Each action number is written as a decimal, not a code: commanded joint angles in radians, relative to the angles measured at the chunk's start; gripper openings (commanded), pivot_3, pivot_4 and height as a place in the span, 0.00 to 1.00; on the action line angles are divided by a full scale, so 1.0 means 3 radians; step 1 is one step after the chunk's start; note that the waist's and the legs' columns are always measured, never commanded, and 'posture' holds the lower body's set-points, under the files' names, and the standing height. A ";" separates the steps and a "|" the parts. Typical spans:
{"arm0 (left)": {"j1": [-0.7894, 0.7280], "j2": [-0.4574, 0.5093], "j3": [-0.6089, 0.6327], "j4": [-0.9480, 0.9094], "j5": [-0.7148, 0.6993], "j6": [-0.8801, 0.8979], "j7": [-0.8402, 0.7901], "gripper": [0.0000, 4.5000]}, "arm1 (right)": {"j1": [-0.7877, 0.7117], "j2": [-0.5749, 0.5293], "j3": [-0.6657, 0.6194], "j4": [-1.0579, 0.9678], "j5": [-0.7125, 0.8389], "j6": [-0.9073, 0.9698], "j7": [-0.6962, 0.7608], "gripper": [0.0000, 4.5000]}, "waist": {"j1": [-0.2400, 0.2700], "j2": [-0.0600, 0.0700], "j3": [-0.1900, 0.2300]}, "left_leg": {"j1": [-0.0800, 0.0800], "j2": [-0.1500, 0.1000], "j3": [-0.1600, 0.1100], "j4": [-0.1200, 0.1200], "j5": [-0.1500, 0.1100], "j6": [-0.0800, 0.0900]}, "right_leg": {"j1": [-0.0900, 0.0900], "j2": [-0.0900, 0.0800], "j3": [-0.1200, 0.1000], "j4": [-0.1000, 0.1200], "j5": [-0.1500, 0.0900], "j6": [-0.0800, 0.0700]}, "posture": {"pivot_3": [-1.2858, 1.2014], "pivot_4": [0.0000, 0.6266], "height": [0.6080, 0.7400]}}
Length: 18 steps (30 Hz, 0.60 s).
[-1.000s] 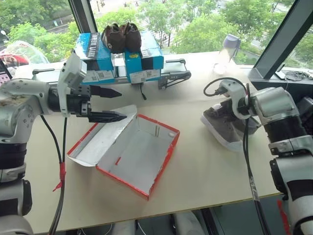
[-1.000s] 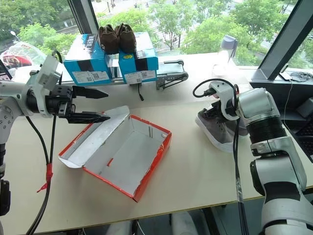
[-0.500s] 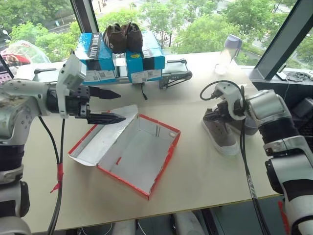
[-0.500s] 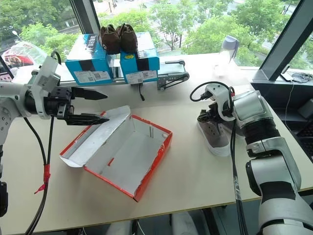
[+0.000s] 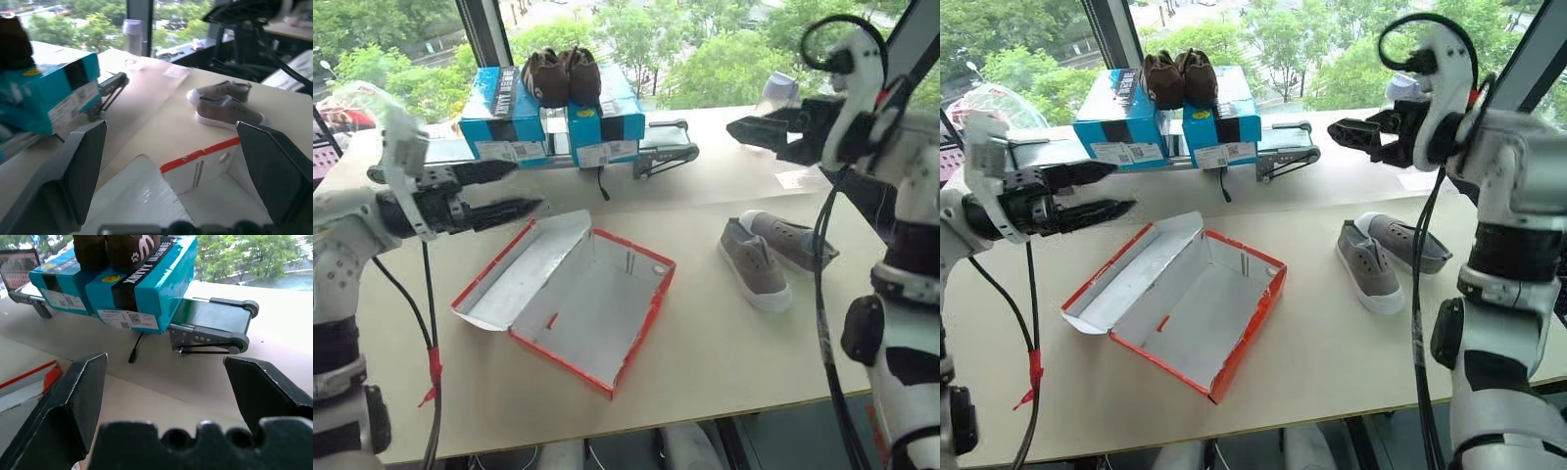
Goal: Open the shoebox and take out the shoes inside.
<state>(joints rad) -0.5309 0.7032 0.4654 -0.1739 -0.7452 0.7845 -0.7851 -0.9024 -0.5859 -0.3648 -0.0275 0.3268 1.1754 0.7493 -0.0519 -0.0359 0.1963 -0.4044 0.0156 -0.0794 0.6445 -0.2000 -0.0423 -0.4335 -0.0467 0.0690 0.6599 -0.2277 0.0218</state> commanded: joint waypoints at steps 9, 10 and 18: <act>0.1220 -0.0934 0.0264 -0.0925 0.1244 -0.0932 0.1978 1.00 | 0.2464 0.0760 -0.0236 -0.1856 -0.0513 -0.2301 -0.1050 0.98 | 0.0002 0.0001 -0.0005 | -0.0001 -0.0003 0.0011 -0.0008 0.0000 -0.0002 | -0.0009 -0.0005 0.0014 -0.0002 0.0006 0.0002 | 0.52 0.24 1.00; 0.1523 -0.1007 0.0246 -0.1046 0.1288 -0.1019 0.1928 1.00 | 0.2659 0.0842 -0.0224 -0.1986 -0.0515 -0.2366 -0.1098 0.98 | -0.0007 0.0000 -0.0006 | -0.0001 -0.0003 0.0011 -0.0008 0.0000 -0.0002 | -0.0010 -0.0005 0.0015 0.0000 0.0008 0.0000 | 0.52 0.24 1.00; 0.3193 -0.1738 -0.0234 -0.1449 0.1672 -0.1665 0.1926 1.00 | 0.3753 0.1350 0.0109 -0.2220 -0.0419 -0.2558 -0.1278 0.98 | 0.0023 -0.0010 -0.0033 | 0.0054 0.0008 0.0013 -0.0009 -0.0002 -0.0006 | 0.0066 0.0003 0.0013 -0.0041 -0.0023 0.0001 | 0.52 0.24 1.00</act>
<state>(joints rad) 0.3771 0.2024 0.4424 -0.5634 -0.2797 0.3606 -0.1953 0.2127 -0.1919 -0.3428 -0.6706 0.1906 0.4498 0.3895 -0.0449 -0.0388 0.1863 -0.3869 0.0180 -0.0750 0.6422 -0.2007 -0.0443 -0.4117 -0.0463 0.0733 0.6460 -0.2350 0.0220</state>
